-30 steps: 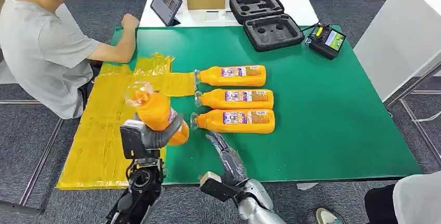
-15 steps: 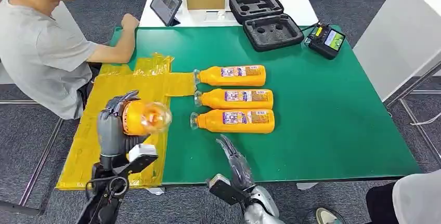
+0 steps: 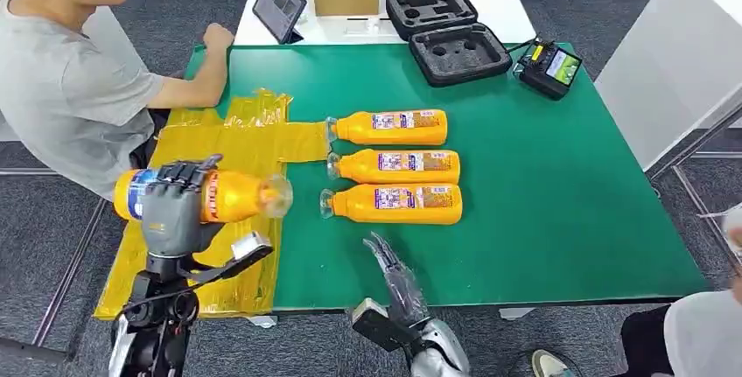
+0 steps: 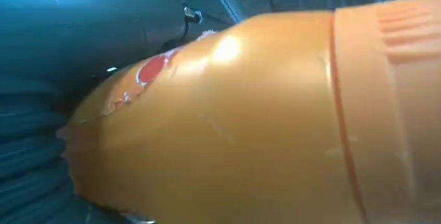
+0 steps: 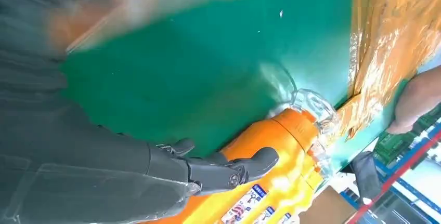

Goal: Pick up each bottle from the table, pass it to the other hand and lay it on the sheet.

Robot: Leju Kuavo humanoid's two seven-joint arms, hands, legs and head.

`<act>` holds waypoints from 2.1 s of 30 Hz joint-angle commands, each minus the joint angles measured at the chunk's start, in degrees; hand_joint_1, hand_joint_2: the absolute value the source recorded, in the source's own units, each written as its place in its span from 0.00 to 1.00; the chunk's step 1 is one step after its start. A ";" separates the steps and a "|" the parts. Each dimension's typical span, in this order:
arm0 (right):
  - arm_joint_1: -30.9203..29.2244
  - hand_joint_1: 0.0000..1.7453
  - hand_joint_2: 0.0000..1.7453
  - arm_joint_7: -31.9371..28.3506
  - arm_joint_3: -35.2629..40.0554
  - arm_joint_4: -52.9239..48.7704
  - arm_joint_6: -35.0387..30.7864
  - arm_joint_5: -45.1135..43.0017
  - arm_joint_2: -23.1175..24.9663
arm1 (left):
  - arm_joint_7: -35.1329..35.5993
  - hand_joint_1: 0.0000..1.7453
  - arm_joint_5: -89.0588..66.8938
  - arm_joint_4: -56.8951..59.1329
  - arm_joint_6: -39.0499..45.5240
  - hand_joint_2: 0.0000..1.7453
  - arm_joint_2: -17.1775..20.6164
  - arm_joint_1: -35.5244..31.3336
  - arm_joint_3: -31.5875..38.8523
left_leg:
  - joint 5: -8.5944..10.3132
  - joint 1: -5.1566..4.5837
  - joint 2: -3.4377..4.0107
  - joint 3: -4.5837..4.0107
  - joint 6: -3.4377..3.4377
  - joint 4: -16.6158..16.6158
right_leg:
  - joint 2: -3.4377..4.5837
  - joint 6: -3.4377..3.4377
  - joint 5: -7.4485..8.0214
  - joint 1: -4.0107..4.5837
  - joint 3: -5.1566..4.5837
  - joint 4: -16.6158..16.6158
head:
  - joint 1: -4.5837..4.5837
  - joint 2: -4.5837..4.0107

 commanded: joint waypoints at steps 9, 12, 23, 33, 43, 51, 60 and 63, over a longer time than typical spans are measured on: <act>-1.81 0.00 1.00 0.02 0.89 2.52 1.51 -0.98 0.28 | 23.72 1.00 -1.14 42.66 -0.04 1.00 5.34 -15.57 -14.57 | 0.01 0.03 -0.25 0.21 -0.09 -0.05 | -0.19 -0.06 -0.06 0.02 0.29 -0.04 | 0.00 0.00; -1.92 0.00 1.00 0.02 1.30 2.61 1.58 -1.10 0.63 | 25.48 1.00 -2.18 46.58 -0.04 1.00 6.60 -17.33 -14.82 | 0.03 0.02 -0.22 0.13 -0.10 -0.05 | -0.18 -0.05 -0.03 0.01 0.20 -0.02 | 0.00 0.00; -3.05 0.00 1.00 0.02 2.33 3.50 2.06 -1.59 0.88 | 33.11 1.00 -9.79 45.20 -0.04 1.00 9.22 -16.83 -16.17 | -0.08 0.10 -0.11 0.25 -0.15 0.01 | 0.01 -0.10 -0.07 0.09 0.30 0.00 | 0.00 0.00; -3.54 0.00 1.00 0.02 2.94 4.03 1.74 -2.24 0.64 | 40.70 1.00 -10.97 42.55 -0.04 0.00 12.04 -16.54 -22.79 | -0.03 0.09 -0.14 0.18 -0.15 0.00 | -0.04 -0.08 -0.06 0.08 0.24 0.01 | 0.00 0.00; -3.71 0.00 1.00 0.02 3.26 4.13 1.48 -2.83 0.29 | 42.34 1.00 -10.97 42.55 -0.04 0.00 12.37 -16.82 -25.05 | -0.02 0.07 -0.18 0.10 -0.13 0.02 | -0.09 -0.07 -0.06 0.06 0.19 0.03 | 0.02 0.00; -3.88 0.00 1.00 0.02 4.19 4.41 0.96 -3.61 -0.06 | 36.33 1.00 -9.50 42.62 -0.04 0.00 10.70 -16.15 -22.64 | -0.04 0.08 -0.22 0.21 -0.15 0.01 | -0.12 -0.07 -0.08 0.07 0.31 0.00 | 0.00 0.00; -4.07 0.00 1.00 0.02 4.91 4.83 0.53 -4.80 -0.66 | 26.55 0.84 -4.56 48.93 -0.04 0.00 8.09 -18.11 -17.82 | 0.02 0.04 -0.25 0.14 -0.11 -0.02 | -0.17 -0.04 -0.05 0.02 0.25 -0.01 | 0.00 0.00; -3.97 0.00 1.00 0.02 5.23 4.83 0.87 -4.82 -0.62 | 26.70 0.91 -5.04 48.94 -0.04 0.00 8.36 -17.98 -17.22 | 0.02 0.03 -0.21 0.13 -0.11 -0.02 | -0.14 -0.04 -0.04 0.01 0.22 -0.01 | 0.00 0.00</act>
